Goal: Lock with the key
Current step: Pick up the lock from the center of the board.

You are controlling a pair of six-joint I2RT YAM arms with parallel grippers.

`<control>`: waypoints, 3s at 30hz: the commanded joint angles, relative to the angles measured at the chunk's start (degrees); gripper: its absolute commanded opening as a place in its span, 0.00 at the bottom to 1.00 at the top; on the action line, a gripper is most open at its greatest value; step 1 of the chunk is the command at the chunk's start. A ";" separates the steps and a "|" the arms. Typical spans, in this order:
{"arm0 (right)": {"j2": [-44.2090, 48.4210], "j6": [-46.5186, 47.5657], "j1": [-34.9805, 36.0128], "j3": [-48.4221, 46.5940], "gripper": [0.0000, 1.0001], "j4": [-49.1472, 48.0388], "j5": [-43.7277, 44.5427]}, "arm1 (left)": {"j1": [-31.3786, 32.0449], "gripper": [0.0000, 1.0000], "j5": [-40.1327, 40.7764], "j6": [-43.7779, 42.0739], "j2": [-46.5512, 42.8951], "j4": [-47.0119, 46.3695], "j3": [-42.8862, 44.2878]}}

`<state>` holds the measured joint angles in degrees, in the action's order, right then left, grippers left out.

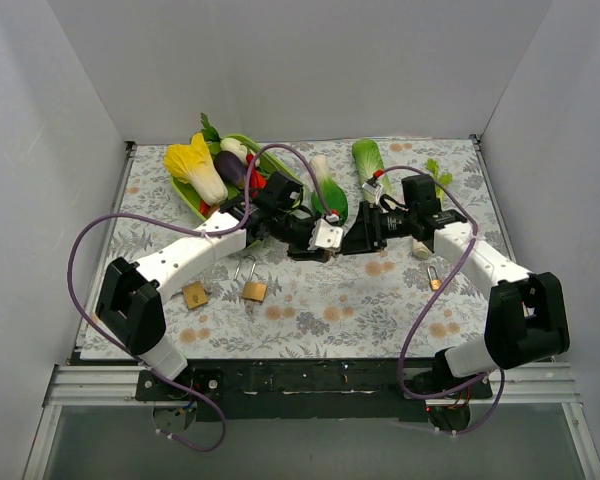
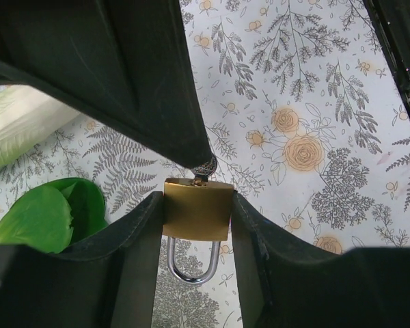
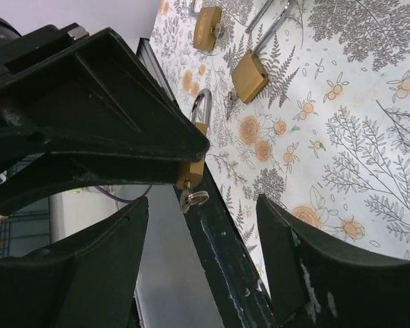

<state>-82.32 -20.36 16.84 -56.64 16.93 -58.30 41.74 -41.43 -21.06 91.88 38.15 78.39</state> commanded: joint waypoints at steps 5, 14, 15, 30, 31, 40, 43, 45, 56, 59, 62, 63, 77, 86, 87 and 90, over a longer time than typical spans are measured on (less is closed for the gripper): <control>0.94 -13.30 2.49 3.73 0.61 -15.17 -1.02 | 1.86 0.00 1.08 5.50 -3.90 -3.96 1.59; 1.29 -19.19 5.13 7.07 0.48 -20.88 -0.50 | 2.82 0.00 2.58 7.61 -3.63 -5.89 1.59; 1.29 -19.19 5.39 7.16 0.44 -20.97 -0.50 | 2.91 0.00 2.67 7.79 -3.63 -5.98 1.76; 3.57 -0.85 1.62 -0.30 0.01 -5.96 -3.48 | -11.29 0.82 -7.66 23.43 -5.30 1.81 6.77; 4.36 1.44 1.62 -2.05 0.01 -4.72 -3.74 | -12.63 0.82 -9.53 23.43 -5.56 3.40 7.21; 8.32 21.84 1.79 -8.74 0.01 3.72 -6.20 | -15.02 0.78 -15.79 29.22 -11.10 2.73 2.74; 7.71 20.81 1.88 -10.59 0.01 3.91 -8.84 | -13.09 0.73 -11.69 28.46 -15.75 -4.74 -2.60; 7.27 18.43 2.40 -11.03 0.01 2.42 -10.94 | -7.15 0.73 -6.33 22.85 -21.28 -9.55 -6.47; 5.33 7.89 3.81 -8.84 0.01 -0.04 -14.11 | 2.91 0.63 13.74 5.79 -30.44 -32.07 -24.50; 5.07 2.62 3.81 -6.73 0.01 -3.20 -15.96 | 4.49 0.57 15.67 0.69 -31.14 -35.06 -27.05; 4.46 -2.92 3.81 -4.72 0.01 -6.11 -17.63 | 5.11 0.53 16.20 -1.26 -30.79 -36.13 -28.73; 4.02 -3.80 3.81 -4.53 0.01 -6.64 -18.59 | 5.54 0.51 16.47 -1.96 -30.62 -36.65 -28.99; 3.05 -12.86 4.08 -2.51 0.01 -14.12 -19.39 | 8.45 0.32 17.79 -2.49 -29.39 -37.89 -30.22; 3.31 -14.00 4.78 -2.07 0.01 -14.47 -20.01 | 8.89 0.13 19.02 -1.79 -28.33 -37.89 -30.14; 3.31 -14.18 4.87 -2.07 0.01 -14.64 -20.09 | 8.89 0.10 19.19 -1.53 -28.33 -37.89 -30.22; 3.22 -14.53 4.87 -2.07 0.01 -14.64 -20.01 | 8.89 0.00 19.72 -0.48 -28.33 -37.80 -30.14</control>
<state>-79.88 -33.47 21.08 -58.57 4.58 -75.61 50.39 -23.20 -22.70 64.12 1.50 48.38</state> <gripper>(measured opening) 0.146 0.040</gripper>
